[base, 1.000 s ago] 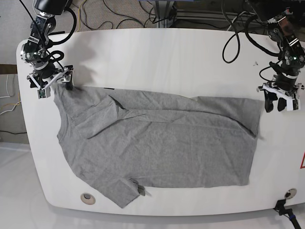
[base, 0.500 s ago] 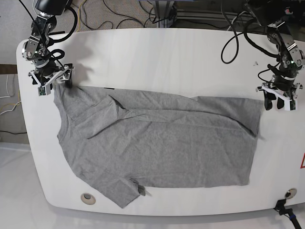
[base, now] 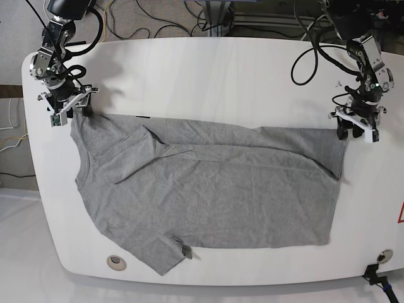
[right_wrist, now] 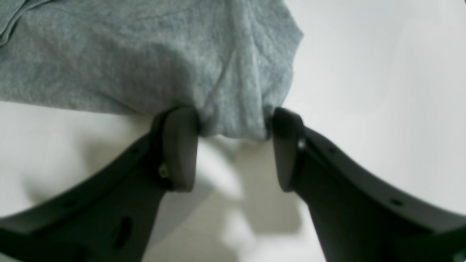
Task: Fold the T-shirt properly
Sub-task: 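Lower both grippers and grasp the folded edge of the shirt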
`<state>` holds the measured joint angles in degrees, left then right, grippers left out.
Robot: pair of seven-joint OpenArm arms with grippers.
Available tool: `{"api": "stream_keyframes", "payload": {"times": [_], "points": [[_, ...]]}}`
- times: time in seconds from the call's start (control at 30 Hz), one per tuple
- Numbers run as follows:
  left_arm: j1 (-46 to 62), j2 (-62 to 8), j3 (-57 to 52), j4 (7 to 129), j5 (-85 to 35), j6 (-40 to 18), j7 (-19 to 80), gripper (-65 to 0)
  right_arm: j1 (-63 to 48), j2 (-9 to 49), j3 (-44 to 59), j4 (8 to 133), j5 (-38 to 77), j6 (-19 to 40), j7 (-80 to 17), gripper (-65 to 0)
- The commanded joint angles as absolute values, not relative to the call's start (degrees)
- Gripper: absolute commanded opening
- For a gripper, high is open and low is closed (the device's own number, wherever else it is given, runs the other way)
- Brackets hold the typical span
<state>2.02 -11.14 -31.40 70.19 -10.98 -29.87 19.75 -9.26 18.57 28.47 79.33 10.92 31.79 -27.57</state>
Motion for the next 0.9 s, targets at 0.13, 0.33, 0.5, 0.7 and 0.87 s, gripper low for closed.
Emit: {"api": "stream_keyframes", "payload": {"times": [0.13,0.33,0.5,0.7,0.87], "points": [[1.27,-12.0,-29.23,66.51,-11.47,-30.2,17.01,-37.4,-8.92,19.56,28.88,80.13,11.74,31.96,-26.59,-34.2],[1.27,-12.09,-29.23,65.98,-11.47,-30.29,16.92,-65.0,-8.84,19.47,28.88,80.13,11.74,31.96,-26.59,-48.8],[1.45,-12.18,-29.23,65.98,-10.42,-29.93,17.19,-65.0,-8.57,19.47,28.88,78.11,11.74,31.96,-26.59,-65.0],[1.8,-11.91,-29.41,66.33,-6.46,-30.2,17.01,-65.0,-8.75,19.47,28.88,78.11,11.74,31.96,-26.59,-65.0],[4.44,-11.91,-29.41,67.82,-6.55,-30.2,17.01,-65.0,-9.45,19.47,28.88,78.11,11.74,31.96,-26.59,-65.0]]}}
